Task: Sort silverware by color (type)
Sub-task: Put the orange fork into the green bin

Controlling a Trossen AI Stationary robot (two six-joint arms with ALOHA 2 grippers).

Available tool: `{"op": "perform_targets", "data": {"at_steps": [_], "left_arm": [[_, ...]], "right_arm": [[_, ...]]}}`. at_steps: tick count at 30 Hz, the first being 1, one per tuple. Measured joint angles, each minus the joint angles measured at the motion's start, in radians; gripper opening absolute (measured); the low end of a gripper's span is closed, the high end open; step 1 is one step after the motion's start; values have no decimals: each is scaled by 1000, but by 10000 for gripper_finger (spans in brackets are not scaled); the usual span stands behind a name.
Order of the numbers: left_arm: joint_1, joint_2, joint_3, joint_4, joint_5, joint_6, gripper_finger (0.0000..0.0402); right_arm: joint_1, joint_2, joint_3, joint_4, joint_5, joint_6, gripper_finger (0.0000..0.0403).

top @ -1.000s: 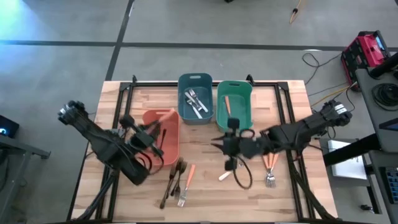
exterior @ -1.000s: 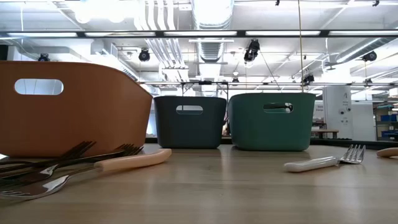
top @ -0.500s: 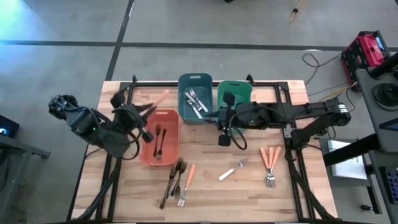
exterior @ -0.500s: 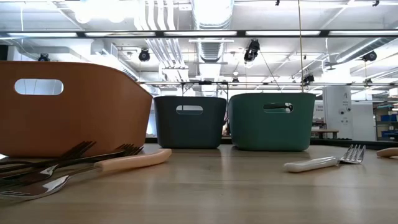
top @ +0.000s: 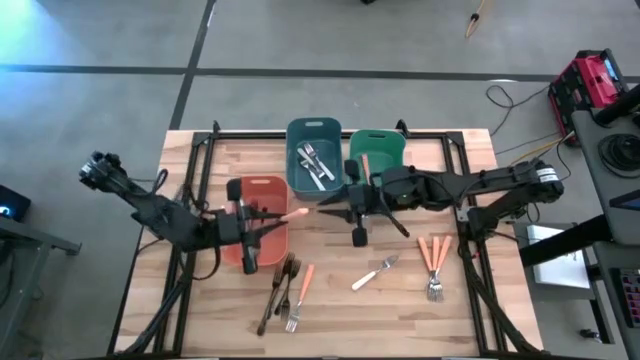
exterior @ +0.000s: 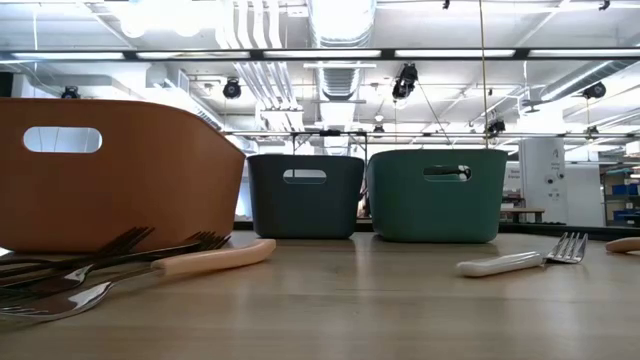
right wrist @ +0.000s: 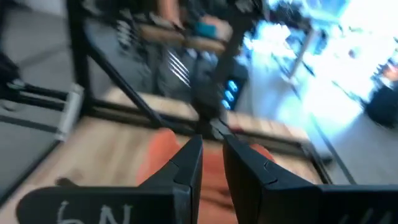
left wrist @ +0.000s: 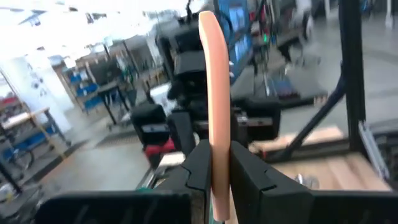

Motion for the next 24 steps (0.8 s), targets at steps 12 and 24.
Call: {"op": "perform_targets", "data": {"at_steps": [12,24], "left_arm": [[29,-33,-407,675,92,166,20],[117,29,-481,880,225,148,20]], "right_arm": [[0,67,-184,672,-100,3,57],[0,107,-124,633,-99,79,158]]}}
